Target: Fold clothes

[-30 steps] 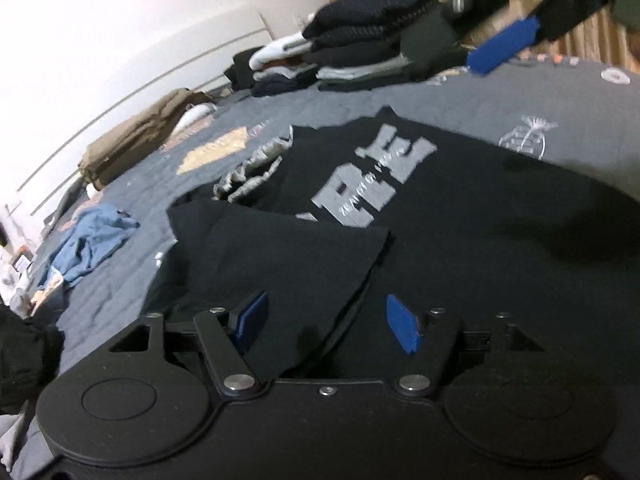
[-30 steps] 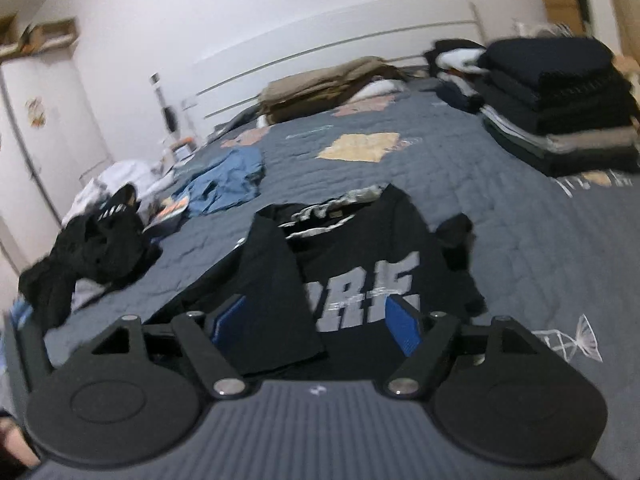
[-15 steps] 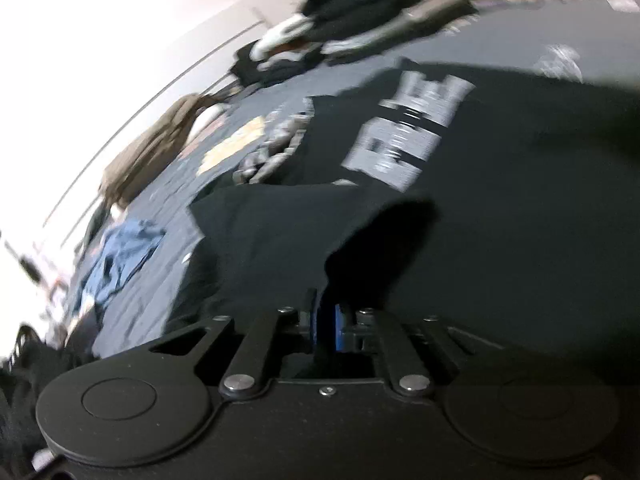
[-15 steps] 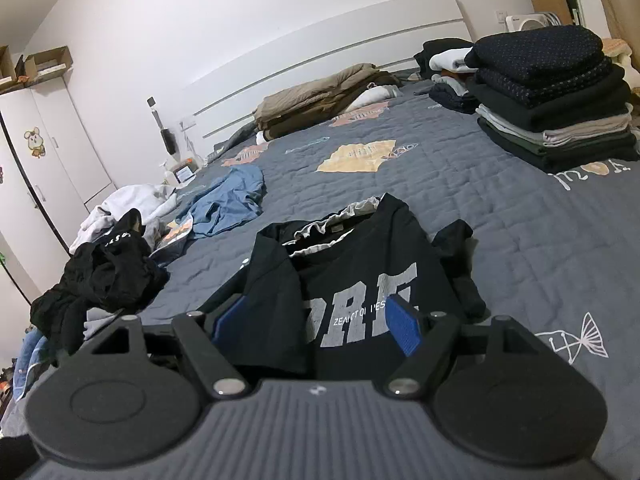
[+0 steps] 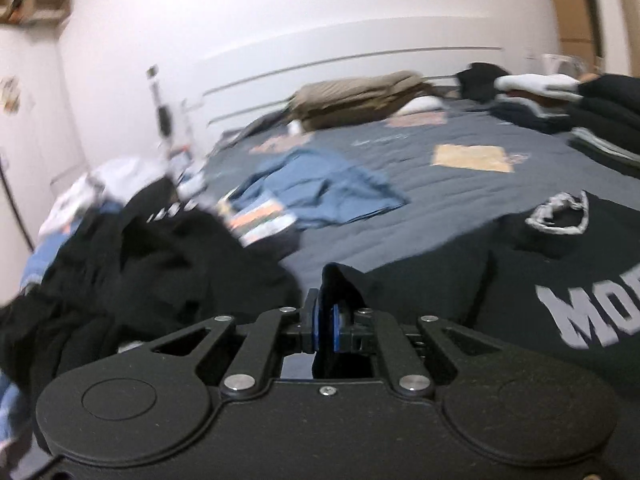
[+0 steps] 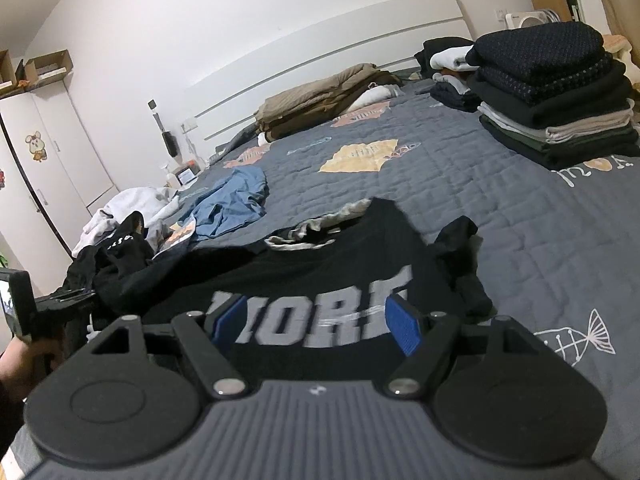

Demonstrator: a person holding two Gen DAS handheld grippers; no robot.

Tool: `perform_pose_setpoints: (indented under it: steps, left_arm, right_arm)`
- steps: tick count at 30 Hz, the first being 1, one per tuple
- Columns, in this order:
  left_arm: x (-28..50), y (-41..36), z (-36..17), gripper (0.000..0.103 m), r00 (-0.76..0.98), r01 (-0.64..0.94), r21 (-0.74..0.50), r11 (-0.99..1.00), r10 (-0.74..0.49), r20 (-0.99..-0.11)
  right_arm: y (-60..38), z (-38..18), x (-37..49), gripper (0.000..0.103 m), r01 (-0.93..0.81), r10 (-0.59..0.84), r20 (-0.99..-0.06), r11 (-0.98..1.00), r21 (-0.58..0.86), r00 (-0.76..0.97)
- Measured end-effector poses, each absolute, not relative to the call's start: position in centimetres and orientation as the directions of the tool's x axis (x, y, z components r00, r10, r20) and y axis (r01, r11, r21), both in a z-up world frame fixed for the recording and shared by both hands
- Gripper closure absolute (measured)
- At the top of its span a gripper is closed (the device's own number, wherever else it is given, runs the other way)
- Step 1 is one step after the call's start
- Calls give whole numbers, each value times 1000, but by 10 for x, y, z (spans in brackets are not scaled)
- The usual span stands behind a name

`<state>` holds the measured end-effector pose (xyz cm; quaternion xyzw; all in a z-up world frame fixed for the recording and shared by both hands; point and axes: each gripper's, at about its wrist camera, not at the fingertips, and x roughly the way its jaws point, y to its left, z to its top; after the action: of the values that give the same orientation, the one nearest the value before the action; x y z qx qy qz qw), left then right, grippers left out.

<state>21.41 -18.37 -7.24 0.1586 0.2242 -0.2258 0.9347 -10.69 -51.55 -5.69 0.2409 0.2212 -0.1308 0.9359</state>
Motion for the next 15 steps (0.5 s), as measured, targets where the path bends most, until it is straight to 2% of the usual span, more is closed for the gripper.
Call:
perform_pose_setpoints:
  steps: [4, 6, 8, 9, 10, 11, 13, 15]
  left_arm:
    - [234, -176, -78, 96, 785, 465, 174, 868, -313, -534]
    - [243, -171, -83, 90, 768, 434, 165, 886, -269, -581]
    - [249, -163, -89, 73, 753, 396, 158, 905, -222, -620]
    - [247, -156, -89, 67, 760, 379, 155, 912, -211, -615]
    - [244, -150, -88, 56, 767, 364, 155, 918, -201, -610]
    - [238, -144, -87, 53, 777, 349, 163, 923, -188, -600]
    - [224, -133, -81, 54, 801, 317, 179, 931, -162, -577]
    - [204, -126, -72, 54, 782, 349, 119, 930, -219, -583]
  right_arm:
    - [-518, -58, -107, 28, 360, -147, -478, 847, 392, 866]
    - [-520, -59, -107, 28, 365, -152, -479, 844, 393, 865]
    - [-522, -60, -108, 28, 370, -156, -480, 842, 392, 863]
    - [-523, -60, -108, 28, 372, -159, -481, 842, 390, 862]
    - [-525, -61, -108, 28, 376, -162, -482, 841, 389, 861]
    - [-528, -62, -110, 28, 386, -171, -484, 836, 389, 858]
    - [-536, -64, -112, 28, 406, -188, -488, 826, 391, 852]
    - [-545, -67, -116, 28, 436, -217, -496, 814, 383, 841]
